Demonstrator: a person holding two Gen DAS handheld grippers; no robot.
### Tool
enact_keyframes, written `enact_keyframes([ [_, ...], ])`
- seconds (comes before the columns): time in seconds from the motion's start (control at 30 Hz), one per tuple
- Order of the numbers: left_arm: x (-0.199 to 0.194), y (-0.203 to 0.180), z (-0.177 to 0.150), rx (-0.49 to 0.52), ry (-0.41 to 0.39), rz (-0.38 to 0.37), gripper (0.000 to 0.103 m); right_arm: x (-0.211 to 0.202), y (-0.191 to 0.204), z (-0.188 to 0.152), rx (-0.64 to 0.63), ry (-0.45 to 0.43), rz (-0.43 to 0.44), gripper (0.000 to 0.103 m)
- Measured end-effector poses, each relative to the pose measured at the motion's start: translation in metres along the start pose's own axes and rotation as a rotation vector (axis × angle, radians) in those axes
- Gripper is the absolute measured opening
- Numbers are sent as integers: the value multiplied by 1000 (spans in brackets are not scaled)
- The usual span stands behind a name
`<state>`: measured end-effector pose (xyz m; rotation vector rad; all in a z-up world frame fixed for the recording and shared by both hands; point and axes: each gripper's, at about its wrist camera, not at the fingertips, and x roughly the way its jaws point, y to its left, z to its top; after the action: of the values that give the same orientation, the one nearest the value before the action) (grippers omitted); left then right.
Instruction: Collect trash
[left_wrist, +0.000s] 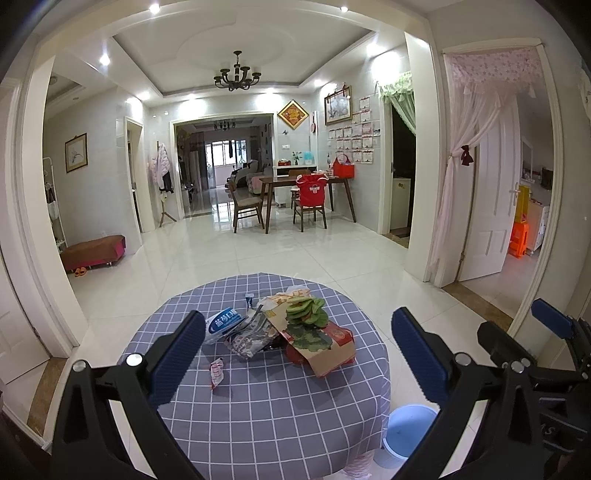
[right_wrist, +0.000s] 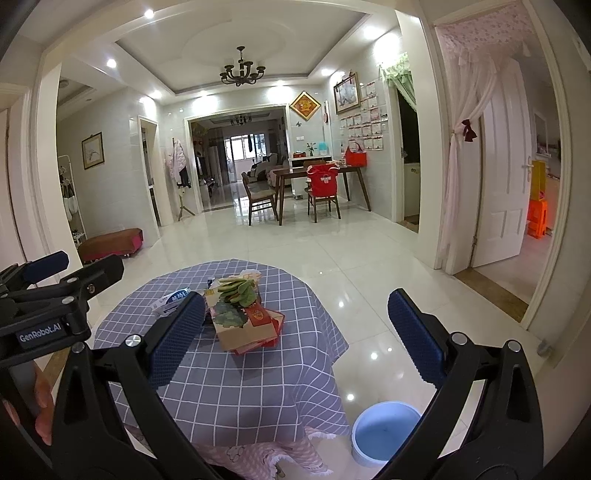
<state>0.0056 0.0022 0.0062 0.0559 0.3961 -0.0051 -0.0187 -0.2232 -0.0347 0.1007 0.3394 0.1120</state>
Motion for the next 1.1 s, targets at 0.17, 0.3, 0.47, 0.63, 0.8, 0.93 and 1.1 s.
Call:
enact_keyframes([
  [0.17, -2, 10, -4, -2, -6, 12, 99, -2, 2, 0, 7, -4, 17, 97],
  [0.3, -8, 14, -5, -1, -9, 26, 99, -2, 3, 3, 8, -9, 29, 97],
  [0.47, -13, 18, -5, -10, -18, 31, 99, -4, 5, 3, 5, -19, 34, 97],
  [0.63, -15, 19, -4, -15, -18, 27, 99, -5, 5, 1, 5, -24, 34, 97],
  [0.8, -18, 19, -4, -9, -19, 28, 99, -5, 4, 0, 6, -22, 34, 97],
  [0.93, -19, 18, -3, -10, -18, 29, 99, -5, 4, 0, 7, -22, 37, 97],
  [1.1, -19, 17, -2, -10, -23, 28, 99, -6, 3, 0, 7, -25, 35, 97],
])
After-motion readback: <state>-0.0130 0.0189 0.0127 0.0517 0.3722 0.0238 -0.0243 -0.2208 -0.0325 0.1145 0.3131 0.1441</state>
